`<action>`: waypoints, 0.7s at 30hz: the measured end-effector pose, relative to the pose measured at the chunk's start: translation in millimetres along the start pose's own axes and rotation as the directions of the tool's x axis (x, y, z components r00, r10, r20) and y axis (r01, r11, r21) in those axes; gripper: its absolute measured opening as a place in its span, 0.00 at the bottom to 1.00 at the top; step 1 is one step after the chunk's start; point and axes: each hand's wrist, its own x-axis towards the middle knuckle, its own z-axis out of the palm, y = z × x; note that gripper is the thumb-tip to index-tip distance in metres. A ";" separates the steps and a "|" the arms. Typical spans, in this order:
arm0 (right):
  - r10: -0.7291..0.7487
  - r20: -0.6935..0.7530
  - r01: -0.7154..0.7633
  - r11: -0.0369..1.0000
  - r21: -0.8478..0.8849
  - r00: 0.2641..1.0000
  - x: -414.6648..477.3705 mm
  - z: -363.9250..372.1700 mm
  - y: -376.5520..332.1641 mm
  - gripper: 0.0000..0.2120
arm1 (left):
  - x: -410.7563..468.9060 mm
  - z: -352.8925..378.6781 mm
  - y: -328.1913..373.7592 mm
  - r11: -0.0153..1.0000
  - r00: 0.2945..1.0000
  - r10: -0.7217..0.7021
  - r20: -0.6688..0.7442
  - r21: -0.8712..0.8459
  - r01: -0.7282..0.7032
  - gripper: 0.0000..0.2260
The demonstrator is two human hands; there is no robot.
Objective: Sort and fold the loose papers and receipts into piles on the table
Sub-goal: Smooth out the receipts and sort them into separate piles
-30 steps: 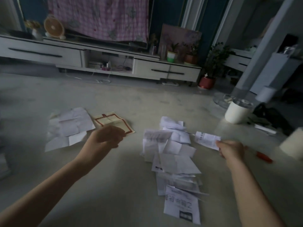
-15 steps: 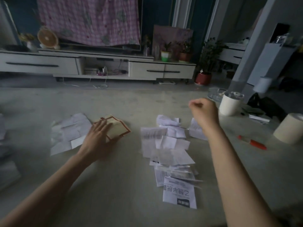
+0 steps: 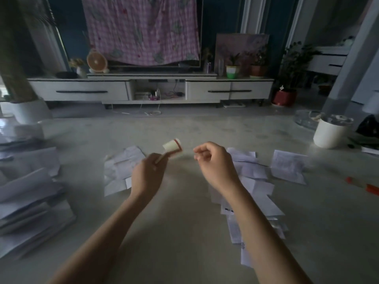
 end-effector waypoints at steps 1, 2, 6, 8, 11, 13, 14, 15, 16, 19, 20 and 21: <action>-0.015 -0.010 0.015 1.000 0.002 1.000 -2.7 1.2 -1.5 0.07 | 2.7 -5.2 5.3 0.973 0.994 -0.105 0.012 -0.206 0.105 0.09; -0.018 -0.019 0.019 1.000 0.024 1.000 -5.0 5.5 -3.8 0.07 | 4.6 -12.2 10.7 0.856 0.974 -0.217 0.071 -0.466 0.225 0.09; 0.111 0.056 -0.120 0.968 0.220 0.992 -15.4 17.7 -9.2 0.24 | -4.6 -27.5 34.4 0.190 0.792 -0.257 0.554 -0.774 0.604 0.08; 0.200 0.141 -0.240 0.894 0.379 0.969 -17.4 20.5 -9.3 0.28 | -12.4 -28.5 40.9 0.079 0.757 -0.161 0.634 -0.756 0.650 0.08; 0.334 0.225 -0.403 0.744 0.534 0.915 -17.9 20.5 -8.9 0.32 | -21.4 -28.3 47.2 0.086 0.774 -0.057 0.631 -0.769 0.633 0.10; 0.374 0.244 -0.443 0.679 0.585 0.895 -15.7 22.2 -7.2 0.40 | -23.2 -27.6 47.7 0.106 0.784 -0.008 0.621 -0.779 0.619 0.12; 0.379 0.260 -0.456 0.661 0.595 0.888 -14.2 24.1 -6.1 0.44 | -23.3 -28.3 47.6 0.115 0.785 0.007 0.620 -0.780 0.615 0.13; 0.374 0.273 -0.461 0.645 0.610 0.886 -13.9 24.1 -7.1 0.44 | -23.4 -28.9 46.6 0.128 0.786 0.024 0.617 -0.782 0.610 0.14; 0.370 0.275 -0.458 0.633 0.625 0.887 -13.4 23.7 -6.1 0.42 | -23.7 -29.2 47.8 0.141 0.787 0.044 0.616 -0.783 0.605 0.15; 0.374 0.253 -0.442 0.604 0.663 0.892 -12.4 20.8 -4.5 0.34 | -23.5 -30.3 48.6 0.206 0.788 0.048 0.614 -0.778 0.594 0.16; 0.381 0.233 -0.431 0.598 0.676 0.895 -12.2 19.9 -3.4 0.32 | -22.6 -31.7 48.2 0.257 0.782 0.033 0.623 -0.761 0.596 0.18; 0.382 0.209 -0.413 0.600 0.685 0.901 -13.4 17.7 -4.6 0.30 | -21.4 -33.3 46.5 0.332 0.773 0.008 0.635 -0.731 0.597 0.21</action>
